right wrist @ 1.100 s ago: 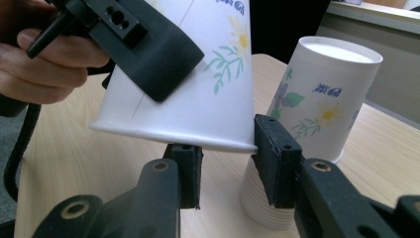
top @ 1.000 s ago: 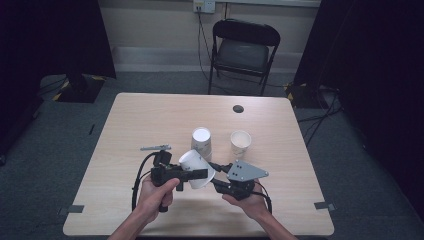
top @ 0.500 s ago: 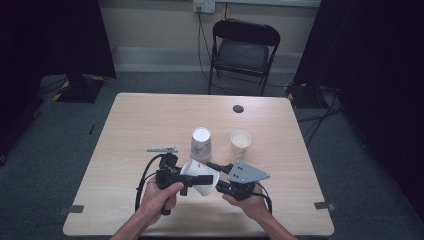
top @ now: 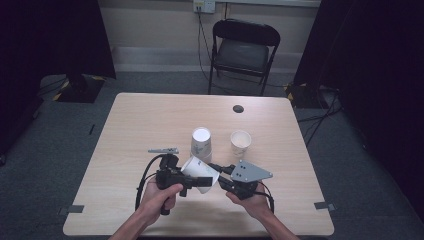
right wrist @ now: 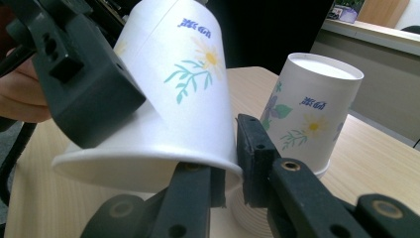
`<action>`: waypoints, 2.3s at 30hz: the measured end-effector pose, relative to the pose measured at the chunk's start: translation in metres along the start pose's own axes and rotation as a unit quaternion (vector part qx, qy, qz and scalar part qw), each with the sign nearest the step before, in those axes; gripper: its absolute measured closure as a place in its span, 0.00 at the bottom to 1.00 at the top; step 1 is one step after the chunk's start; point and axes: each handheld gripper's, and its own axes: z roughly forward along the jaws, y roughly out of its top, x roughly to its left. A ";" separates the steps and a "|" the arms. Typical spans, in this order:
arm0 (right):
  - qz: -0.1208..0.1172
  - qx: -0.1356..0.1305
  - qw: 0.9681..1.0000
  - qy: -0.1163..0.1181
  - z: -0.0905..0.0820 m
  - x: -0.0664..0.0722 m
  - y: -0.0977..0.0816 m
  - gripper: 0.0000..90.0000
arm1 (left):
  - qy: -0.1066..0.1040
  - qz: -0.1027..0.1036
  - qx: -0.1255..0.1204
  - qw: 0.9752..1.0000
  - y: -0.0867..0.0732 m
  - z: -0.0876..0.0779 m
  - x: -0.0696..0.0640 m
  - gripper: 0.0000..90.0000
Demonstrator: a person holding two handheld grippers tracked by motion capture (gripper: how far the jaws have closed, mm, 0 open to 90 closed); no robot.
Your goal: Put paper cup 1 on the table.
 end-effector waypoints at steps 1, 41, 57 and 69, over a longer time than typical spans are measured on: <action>0.000 -0.001 1.000 -0.001 0.000 0.000 0.000 0.92 | 0.001 0.003 0.000 1.000 0.000 -0.001 0.000 0.22; 0.057 0.045 0.997 0.012 -0.010 -0.023 -0.002 0.95 | 0.145 0.150 -0.007 0.978 -0.007 -0.024 -0.007 0.23; 0.076 0.068 0.995 0.009 -0.013 -0.031 -0.004 0.95 | 0.214 0.211 0.009 0.954 -0.010 -0.024 -0.005 0.31; 0.105 0.092 0.990 0.024 -0.015 -0.039 -0.005 0.95 | 0.239 0.257 0.039 0.936 -0.013 -0.022 -0.006 0.28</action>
